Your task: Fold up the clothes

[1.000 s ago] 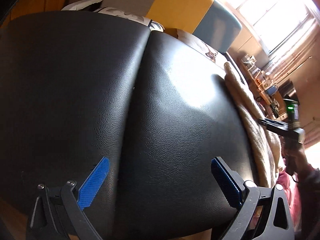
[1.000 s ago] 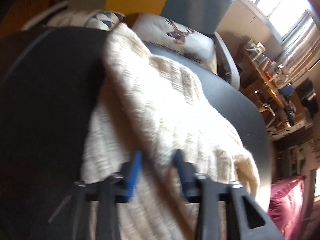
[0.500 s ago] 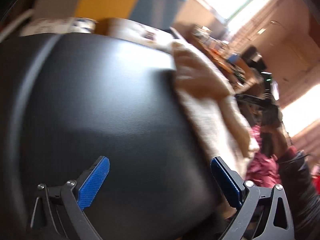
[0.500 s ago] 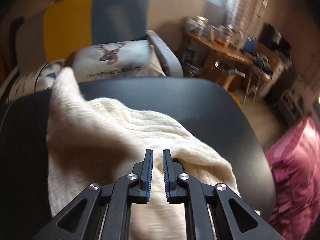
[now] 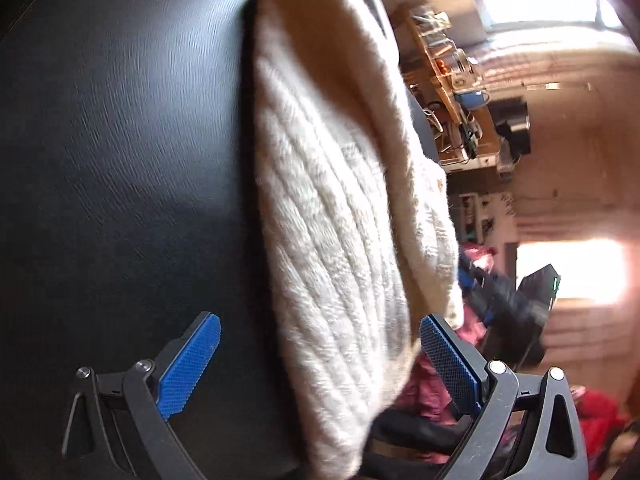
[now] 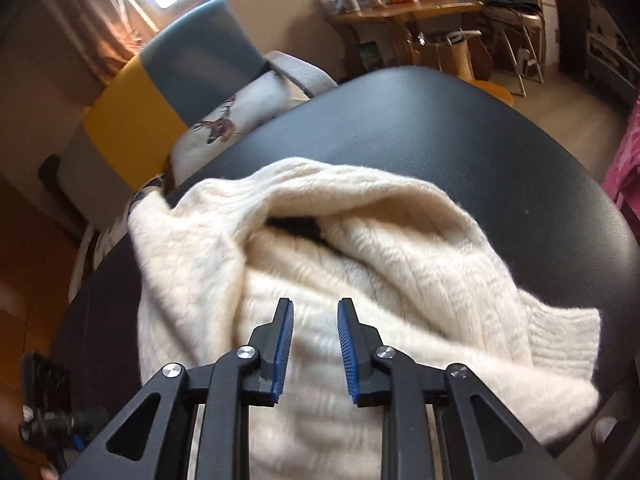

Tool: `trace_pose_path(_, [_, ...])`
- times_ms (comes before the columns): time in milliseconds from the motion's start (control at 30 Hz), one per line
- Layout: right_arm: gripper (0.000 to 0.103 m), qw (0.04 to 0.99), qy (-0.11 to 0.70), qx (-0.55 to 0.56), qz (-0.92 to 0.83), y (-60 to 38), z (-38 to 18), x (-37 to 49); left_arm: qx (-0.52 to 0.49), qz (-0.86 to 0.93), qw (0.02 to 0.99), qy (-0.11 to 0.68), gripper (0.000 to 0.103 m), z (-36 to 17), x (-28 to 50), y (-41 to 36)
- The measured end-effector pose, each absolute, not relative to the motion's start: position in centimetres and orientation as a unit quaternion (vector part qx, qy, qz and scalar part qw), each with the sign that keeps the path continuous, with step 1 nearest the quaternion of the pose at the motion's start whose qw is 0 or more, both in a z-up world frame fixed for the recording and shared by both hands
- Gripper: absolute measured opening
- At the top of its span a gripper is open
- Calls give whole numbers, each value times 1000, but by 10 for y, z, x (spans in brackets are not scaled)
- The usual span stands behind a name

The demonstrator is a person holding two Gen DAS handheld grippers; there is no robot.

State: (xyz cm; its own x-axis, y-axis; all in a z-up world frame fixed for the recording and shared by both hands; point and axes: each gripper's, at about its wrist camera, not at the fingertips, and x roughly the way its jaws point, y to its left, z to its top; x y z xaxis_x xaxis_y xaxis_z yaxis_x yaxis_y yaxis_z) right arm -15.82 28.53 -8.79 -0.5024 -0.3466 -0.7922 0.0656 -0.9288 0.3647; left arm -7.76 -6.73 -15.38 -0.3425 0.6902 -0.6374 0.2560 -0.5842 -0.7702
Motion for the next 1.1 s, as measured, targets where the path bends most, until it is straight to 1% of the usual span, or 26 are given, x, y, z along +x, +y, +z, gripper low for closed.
trace_pose_path(100, [23, 119, -133, 471, -864, 284, -86, -130, -542, 690, 156, -454, 100, -157, -79, -66])
trace_pose_path(133, [23, 116, -130, 469, -866, 285, -87, -123, -541, 688, 158, -457, 92, -158, -79, -62])
trace_pose_path(167, [23, 115, -129, 467, -867, 284, -88, -118, -545, 686, 157, -456, 78, -160, -80, -59])
trace_pose_path(200, [23, 113, -128, 465, -869, 282, -90, -114, -552, 681, 154, -455, 70, -163, -82, -55])
trace_pose_path(233, [23, 113, -121, 465, -870, 280, -90, -110, -558, 677, 153, -455, 58, -166, -82, -52])
trace_pose_path(267, [23, 112, -114, 465, -871, 277, -90, -105, -560, 676, 152, -455, 49, -168, -83, -50])
trace_pose_path(300, [23, 112, -107, 465, -872, 274, -90, -102, -560, 676, 148, -454, 42, -170, -84, -47])
trace_pose_path(333, [23, 113, -94, 464, -874, 271, -89, -100, -562, 674, 146, -457, 29, -175, -84, -45])
trace_pose_path(367, [23, 113, -82, 462, -876, 268, -87, -98, -564, 672, 143, -459, 20, -179, -83, -45])
trace_pose_path(400, [23, 114, -69, 461, -878, 265, -86, -96, -563, 672, 139, -460, 16, -182, -82, -46])
trace_pose_path(500, [23, 124, -15, 453, -883, 256, -80, -95, -555, 673, 141, -468, 12, -184, -78, -51])
trace_pose_path(567, [31, 157, 5, 448, -880, 249, -75, -96, -548, 678, 146, -468, 11, -180, -77, -54])
trace_pose_path(667, [37, 178, 34, 454, -872, 235, -78, -107, -535, 696, 157, -453, 11, -169, -77, -49])
trace_pose_path(733, [38, 182, 54, 462, -866, 225, -83, -117, -532, 695, 162, -456, 11, -171, -74, -52])
trace_pose_path(800, [38, 153, 91, 481, -858, 213, -96, -131, -528, 698, 164, -456, 11, -170, -76, -49])
trace_pose_path(833, [27, 138, 110, 490, -854, 207, -102, -138, -524, 700, 165, -456, 10, -169, -76, -50])
trace_pose_path(867, [13, 126, 126, 497, -849, 202, -107, -144, -522, 701, 165, -457, 10, -168, -76, -52])
trace_pose_path(900, [6, 126, 127, 491, -853, 199, -103, -146, -518, 704, 166, -456, 9, -164, -77, -52])
trace_pose_path(1033, [5, 122, 105, 446, -880, 204, -64, -143, -490, 734, 167, -439, 9, -132, -80, -66])
trace_pose_path(1100, [5, 114, 87, 424, -894, 214, -43, -142, -473, 760, 166, -413, 9, -107, -82, -72])
